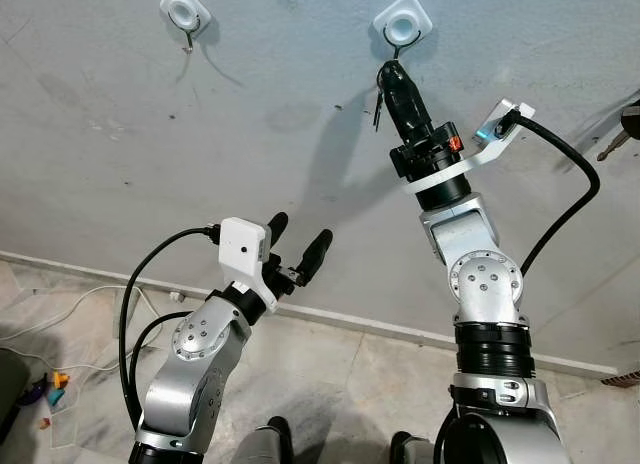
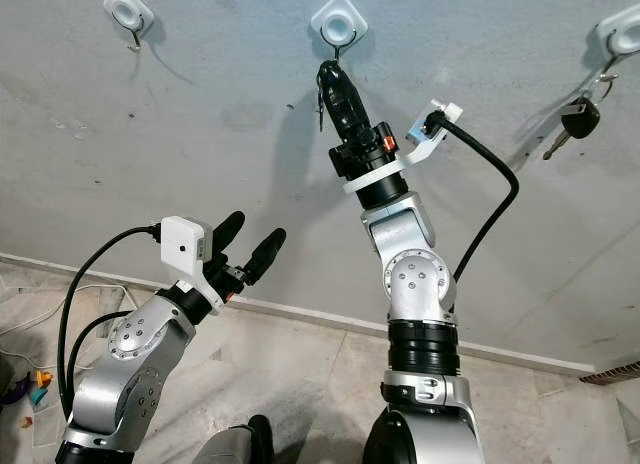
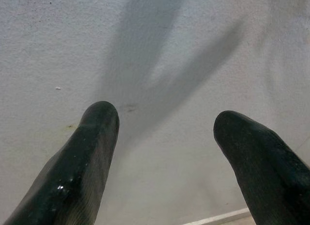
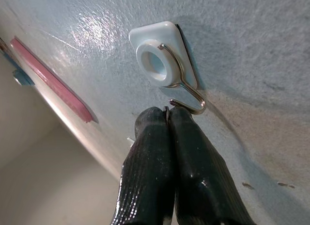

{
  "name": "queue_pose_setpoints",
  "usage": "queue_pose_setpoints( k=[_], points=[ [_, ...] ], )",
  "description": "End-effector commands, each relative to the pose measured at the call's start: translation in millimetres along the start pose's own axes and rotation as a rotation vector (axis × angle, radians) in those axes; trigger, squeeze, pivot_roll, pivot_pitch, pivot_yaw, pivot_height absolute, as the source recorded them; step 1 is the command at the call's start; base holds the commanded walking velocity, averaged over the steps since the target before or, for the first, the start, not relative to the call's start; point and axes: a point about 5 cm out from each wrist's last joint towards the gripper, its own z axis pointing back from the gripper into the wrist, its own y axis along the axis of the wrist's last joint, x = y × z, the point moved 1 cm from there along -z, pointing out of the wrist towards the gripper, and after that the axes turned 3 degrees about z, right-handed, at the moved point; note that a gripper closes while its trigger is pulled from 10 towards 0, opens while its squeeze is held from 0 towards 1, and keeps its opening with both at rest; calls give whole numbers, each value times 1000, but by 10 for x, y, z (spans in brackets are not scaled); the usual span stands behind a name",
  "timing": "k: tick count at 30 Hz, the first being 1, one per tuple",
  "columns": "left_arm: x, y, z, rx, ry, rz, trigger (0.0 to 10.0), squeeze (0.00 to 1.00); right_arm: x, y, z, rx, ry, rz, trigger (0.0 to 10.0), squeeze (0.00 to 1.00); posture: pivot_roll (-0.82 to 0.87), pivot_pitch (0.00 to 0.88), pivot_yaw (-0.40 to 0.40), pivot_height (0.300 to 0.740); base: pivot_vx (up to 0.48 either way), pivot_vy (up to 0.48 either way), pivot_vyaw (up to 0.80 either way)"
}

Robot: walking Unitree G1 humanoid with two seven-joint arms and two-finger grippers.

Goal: Hang keys on a hook

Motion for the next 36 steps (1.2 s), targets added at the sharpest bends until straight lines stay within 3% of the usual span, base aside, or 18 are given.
queue_pose_setpoints(
  k=[1, 24, 36],
  points=[
    [-19, -35, 31, -16, 2, -7, 10000, 0, -51, 14, -59, 16, 27, -1, 10000, 0, 44, 222, 125, 740, 0, 0, 0],
    [-14, -32, 25, -18, -8, -12, 10000, 0, -151, 269, -49, 114, 115, -63, 10000, 0, 41, 217, 134, 740, 0, 0, 0],
    [7, -47, 18, -19, -13, -7, 10000, 0, -196, 303, 22, 96, 156, -72, 10000, 0, 35, 222, 133, 740, 0, 0, 0]
  ],
)
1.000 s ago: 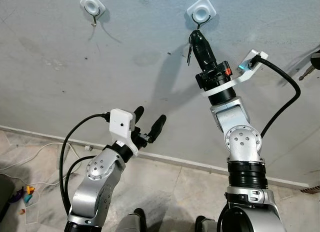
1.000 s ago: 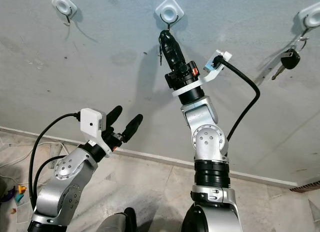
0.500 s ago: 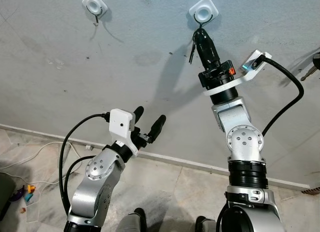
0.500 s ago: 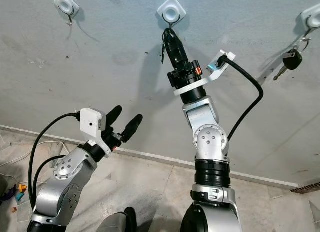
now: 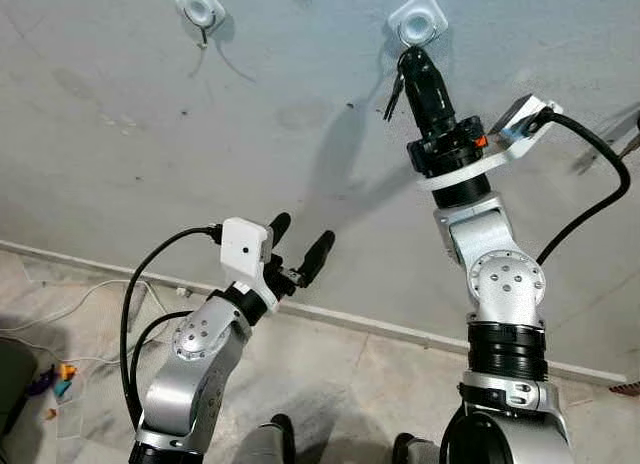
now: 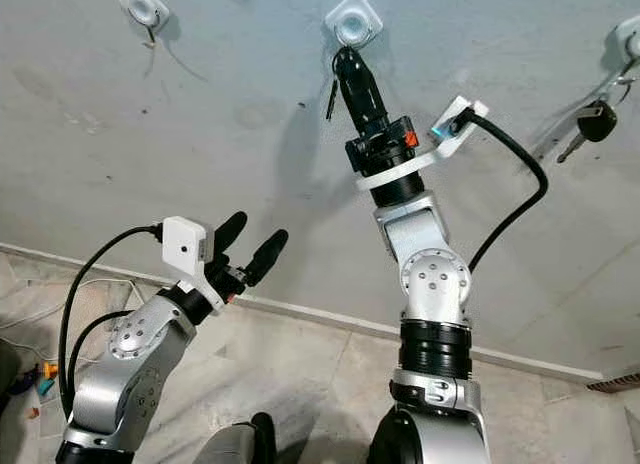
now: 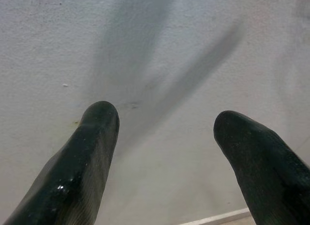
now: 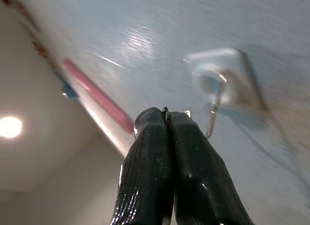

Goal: Hang keys on a hook

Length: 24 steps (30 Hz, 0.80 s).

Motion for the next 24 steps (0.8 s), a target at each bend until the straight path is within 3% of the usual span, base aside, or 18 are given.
queue_pose_setpoints(
  k=[1, 6, 16, 24],
  points=[
    [-22, -42, 27, -17, 10, -5, 10000, 0, -67, 66, -12, 26, 34, 8, 10000, 0, 36, 223, 132, 740, 0, 0, 0],
    [-25, -43, 29, -17, 12, -4, 10000, 0, -65, 79, 11, 18, 31, 11, 10000, 0, 35, 223, 130, 740, 0, 0, 0],
    [-28, -53, 45, -18, 20, -2, 10000, 0, 8, -113, 219, -114, -20, 27, 10000, 0, 37, 225, 125, 740, 0, 0, 0],
    [-31, -51, 37, -19, 18, -3, 10000, 0, 4, -137, 226, -129, -22, 42, 10000, 0, 34, 225, 129, 740, 0, 0, 0]
  ],
)
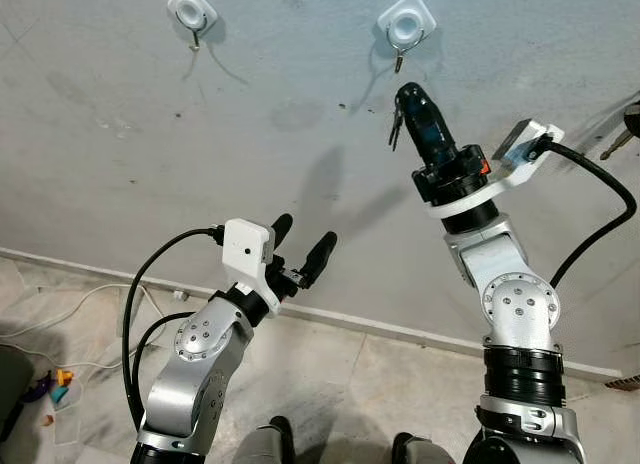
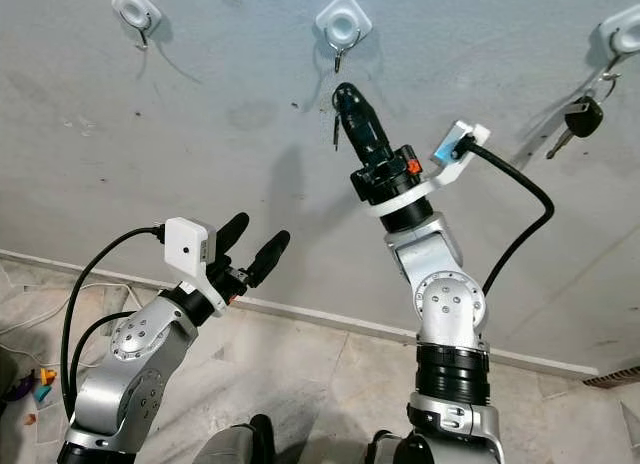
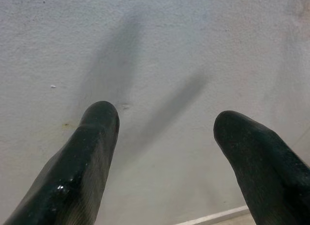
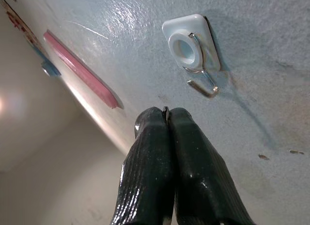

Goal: Hang keys on a hook

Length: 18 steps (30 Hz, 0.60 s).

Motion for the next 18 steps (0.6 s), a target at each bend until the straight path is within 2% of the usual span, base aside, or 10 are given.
queue_pose_setpoints(
  k=[1, 18],
  points=[
    [-34, -42, 32, -18, 15, -5, 10000, 0, -65, -24, -46, -11, 35, 11, 10000, 0, 33, 225, 130, 740, 0, 0, 0],
    [-24, -46, 43, -21, 12, -5, 10000, 0, -117, -9, -223, 21, 87, 3, 10000, 0, 39, 230, 130, 740, 0, 0, 0]
  ],
)
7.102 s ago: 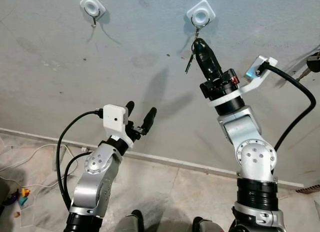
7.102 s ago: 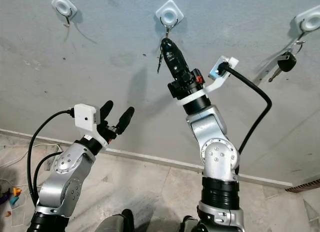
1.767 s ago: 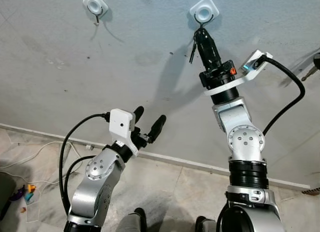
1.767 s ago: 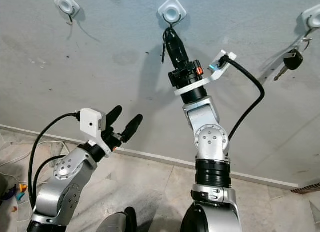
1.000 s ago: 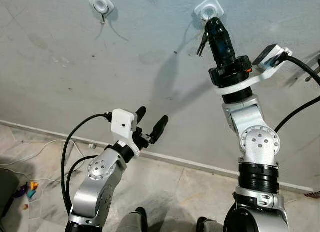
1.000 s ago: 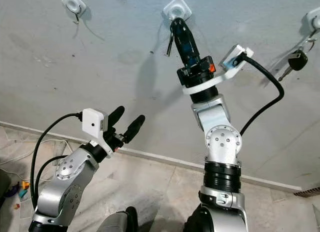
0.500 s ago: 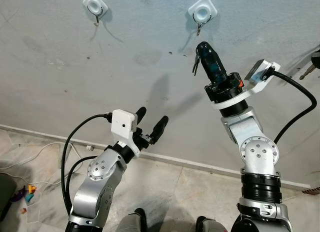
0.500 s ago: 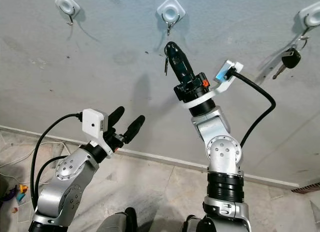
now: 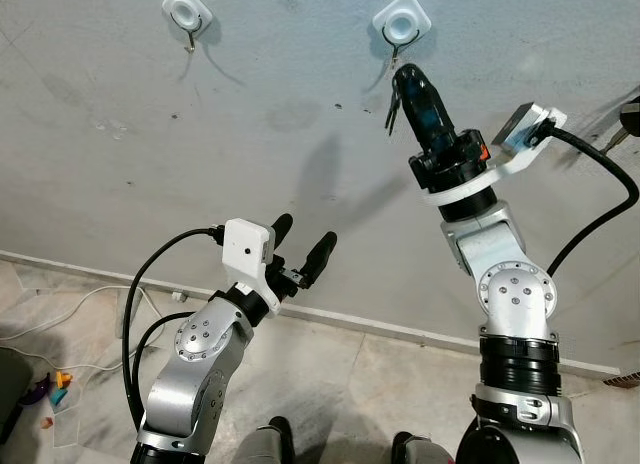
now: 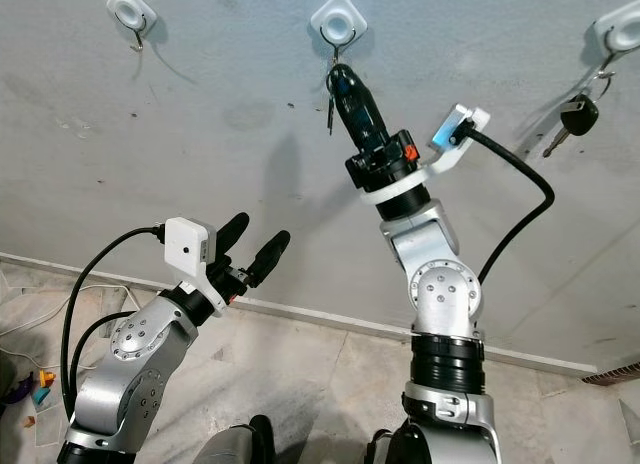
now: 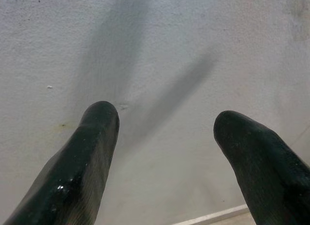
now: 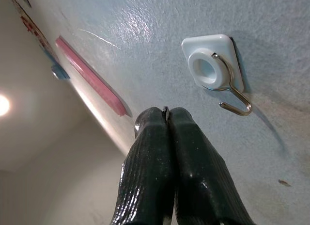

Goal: Hang keys on a hook

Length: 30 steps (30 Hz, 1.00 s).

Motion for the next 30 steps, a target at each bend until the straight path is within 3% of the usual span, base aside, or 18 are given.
queue_pose_setpoints(
  k=[1, 30],
  points=[
    [-24, -45, 44, -21, 13, -4, 10000, 0, -45, -46, -95, -3, 42, -9, 10000, 0, 41, 230, 130, 740, 0, 0, 0],
    [-35, -42, 79, -28, 19, -14, 10000, 0, 58, -116, -240, 3, 63, -25, 10000, 0, 67, 230, 133, 740, 0, 0, 0]
  ],
)
